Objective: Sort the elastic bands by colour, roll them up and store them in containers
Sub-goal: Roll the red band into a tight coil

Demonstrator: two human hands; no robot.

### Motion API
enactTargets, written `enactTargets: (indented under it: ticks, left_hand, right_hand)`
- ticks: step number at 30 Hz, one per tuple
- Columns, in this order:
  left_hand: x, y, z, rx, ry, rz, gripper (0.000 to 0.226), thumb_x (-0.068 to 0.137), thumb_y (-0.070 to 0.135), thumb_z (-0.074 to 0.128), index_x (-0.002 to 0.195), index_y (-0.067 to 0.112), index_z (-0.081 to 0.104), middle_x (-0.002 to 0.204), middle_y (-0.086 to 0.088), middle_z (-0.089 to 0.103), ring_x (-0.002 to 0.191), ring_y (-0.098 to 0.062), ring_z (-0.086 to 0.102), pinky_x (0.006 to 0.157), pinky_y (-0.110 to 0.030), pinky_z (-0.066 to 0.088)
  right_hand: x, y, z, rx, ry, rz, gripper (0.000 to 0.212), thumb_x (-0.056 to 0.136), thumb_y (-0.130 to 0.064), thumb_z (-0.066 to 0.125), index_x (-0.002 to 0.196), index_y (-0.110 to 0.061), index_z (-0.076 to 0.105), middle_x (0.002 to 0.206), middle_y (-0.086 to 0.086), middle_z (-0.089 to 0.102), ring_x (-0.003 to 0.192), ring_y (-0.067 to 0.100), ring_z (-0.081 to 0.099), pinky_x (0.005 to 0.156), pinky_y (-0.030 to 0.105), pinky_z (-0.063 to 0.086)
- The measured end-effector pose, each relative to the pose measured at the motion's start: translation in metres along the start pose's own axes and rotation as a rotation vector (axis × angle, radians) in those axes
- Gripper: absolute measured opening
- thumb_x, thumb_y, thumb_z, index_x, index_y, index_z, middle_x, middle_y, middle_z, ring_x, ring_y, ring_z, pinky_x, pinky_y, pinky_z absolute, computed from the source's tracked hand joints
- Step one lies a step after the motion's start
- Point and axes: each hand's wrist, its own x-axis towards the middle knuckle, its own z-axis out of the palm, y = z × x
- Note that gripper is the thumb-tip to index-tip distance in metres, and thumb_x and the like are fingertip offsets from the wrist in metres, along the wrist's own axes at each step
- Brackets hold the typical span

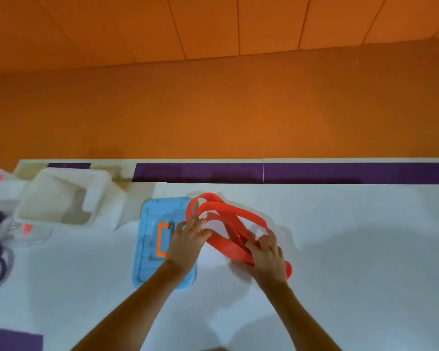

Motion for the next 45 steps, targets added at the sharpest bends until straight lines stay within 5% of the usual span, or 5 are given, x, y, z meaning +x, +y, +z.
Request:
enactTargets:
  ticks: [10, 22, 30, 40, 45]
  left_hand:
    - [-0.023, -0.009, -0.017, -0.183, 0.214, 0.012, 0.037, 0.058, 0.007, 0.100, 0.085, 0.019, 0.079, 0.087, 0.003, 0.074, 0.082, -0.021, 0.076, 0.065, -0.033, 0.060]
    - [-0.145, -0.075, -0.069, -0.519, 0.495, -0.023, 0.037, 0.072, 0.003, 0.091, 0.102, 0.022, 0.081, 0.098, 0.005, 0.074, 0.099, -0.024, 0.072, 0.072, -0.035, 0.063]
    - [-0.282, -0.179, -0.015, -0.537, 0.477, -0.277, 0.034, 0.067, 0.010, 0.095, 0.093, 0.024, 0.079, 0.092, 0.006, 0.072, 0.093, -0.024, 0.073, 0.042, -0.035, 0.054]
    - [-0.387, -0.282, 0.043, -0.555, 0.437, -0.546, 0.026, 0.073, 0.001, 0.092, 0.092, 0.015, 0.082, 0.091, -0.002, 0.076, 0.090, -0.032, 0.075, 0.049, -0.039, 0.059]
    - [-0.382, -0.326, 0.057, -0.565, 0.427, -0.609, 0.021, 0.076, -0.001, 0.090, 0.090, 0.012, 0.080, 0.091, -0.004, 0.075, 0.091, -0.030, 0.074, 0.052, -0.041, 0.060]
  right_hand:
    - [-0.028, -0.020, -0.025, 0.317, 0.322, 0.097, 0.040, 0.071, 0.002, 0.082, 0.103, -0.022, 0.079, 0.100, 0.002, 0.071, 0.095, 0.033, 0.064, 0.079, 0.044, 0.057]
    - [-0.113, -0.124, -0.074, 0.289, 0.649, -0.113, 0.042, 0.068, -0.008, 0.097, 0.102, -0.023, 0.079, 0.121, -0.007, 0.067, 0.112, 0.018, 0.061, 0.089, 0.024, 0.051]
    - [-0.135, -0.270, 0.004, 0.366, 0.516, -0.210, 0.039, 0.065, -0.004, 0.097, 0.095, -0.021, 0.081, 0.122, -0.003, 0.070, 0.117, 0.022, 0.063, 0.103, 0.016, 0.043]
    - [-0.117, -0.397, 0.086, 0.376, 0.229, -0.381, 0.034, 0.071, -0.006, 0.094, 0.096, -0.022, 0.078, 0.118, -0.012, 0.063, 0.128, 0.015, 0.057, 0.110, 0.006, 0.030]
    - [-0.077, -0.430, 0.111, 0.357, 0.122, -0.415, 0.030, 0.074, -0.009, 0.092, 0.099, -0.019, 0.078, 0.128, 0.001, 0.065, 0.138, 0.021, 0.053, 0.113, 0.022, 0.038]
